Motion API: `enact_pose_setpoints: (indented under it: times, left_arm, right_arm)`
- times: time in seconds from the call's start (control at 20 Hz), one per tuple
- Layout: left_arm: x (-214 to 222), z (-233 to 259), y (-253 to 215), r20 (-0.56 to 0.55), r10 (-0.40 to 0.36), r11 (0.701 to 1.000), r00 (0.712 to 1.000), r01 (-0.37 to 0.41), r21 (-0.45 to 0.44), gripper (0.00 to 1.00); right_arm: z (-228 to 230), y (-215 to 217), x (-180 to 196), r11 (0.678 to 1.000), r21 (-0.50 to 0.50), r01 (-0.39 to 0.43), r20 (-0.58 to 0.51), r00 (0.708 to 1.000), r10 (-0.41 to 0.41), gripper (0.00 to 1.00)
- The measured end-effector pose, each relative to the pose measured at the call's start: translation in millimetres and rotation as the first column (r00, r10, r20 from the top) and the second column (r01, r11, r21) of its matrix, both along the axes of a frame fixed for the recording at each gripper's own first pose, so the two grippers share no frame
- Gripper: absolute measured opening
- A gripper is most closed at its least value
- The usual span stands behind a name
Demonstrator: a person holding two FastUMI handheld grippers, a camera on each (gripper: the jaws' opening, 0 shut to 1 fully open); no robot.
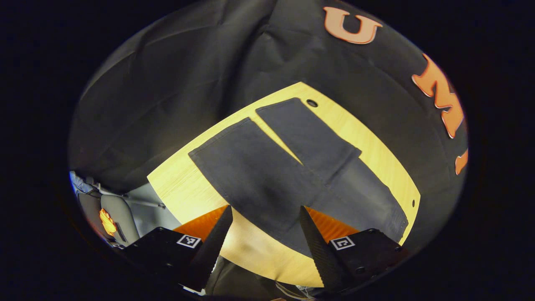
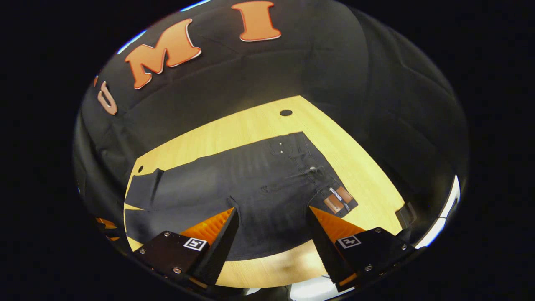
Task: Grasp the waist and the cuffs of the jeans and fold them to make the two legs overlap; first hold the waist and fold one-third of the jeans toward the cuffs, then hold the cuffs and fold the remaining one-third in the same direction to finish folding.
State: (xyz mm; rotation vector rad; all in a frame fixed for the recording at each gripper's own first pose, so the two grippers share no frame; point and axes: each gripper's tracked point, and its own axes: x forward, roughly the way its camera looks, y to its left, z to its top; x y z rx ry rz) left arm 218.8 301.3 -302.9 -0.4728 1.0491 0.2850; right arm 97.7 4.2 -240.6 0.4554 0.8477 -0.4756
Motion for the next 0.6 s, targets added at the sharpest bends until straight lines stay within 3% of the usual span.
enact_pose_setpoints:
  times: [0.15, 0.3, 0.5, 0.6]
  left_arm:
    - [10.0, -29.1, 14.5, -0.095, 0.023, 0.997, 0.995, -0.031, -0.077, 0.97]
    - [15.6, -52.9, 38.2, -0.190, 0.053, 0.990, 0.980, -0.077, -0.122, 0.96]
    - [17.7, -85.0, 78.3, -0.278, 0.076, 0.984, 0.958, -0.118, -0.137, 0.96]
    - [23.8, -96.2, 86.1, -0.303, 0.074, 0.981, 0.950, -0.125, -0.152, 0.97]
  right_arm:
    - [-16.4, 17.7, -0.9, 0.991, 0.120, 0.050, -0.055, 0.998, -0.044, 0.97]
    - [-29.0, 31.7, -1.9, 0.949, 0.278, 0.149, -0.093, 0.987, -0.128, 0.96]
    - [-43.6, 14.7, -14.5, 0.938, 0.235, 0.253, -0.144, 0.964, -0.224, 0.96]
    - [-48.6, 13.8, -23.8, 0.918, 0.245, 0.311, -0.174, 0.946, -0.274, 0.96]
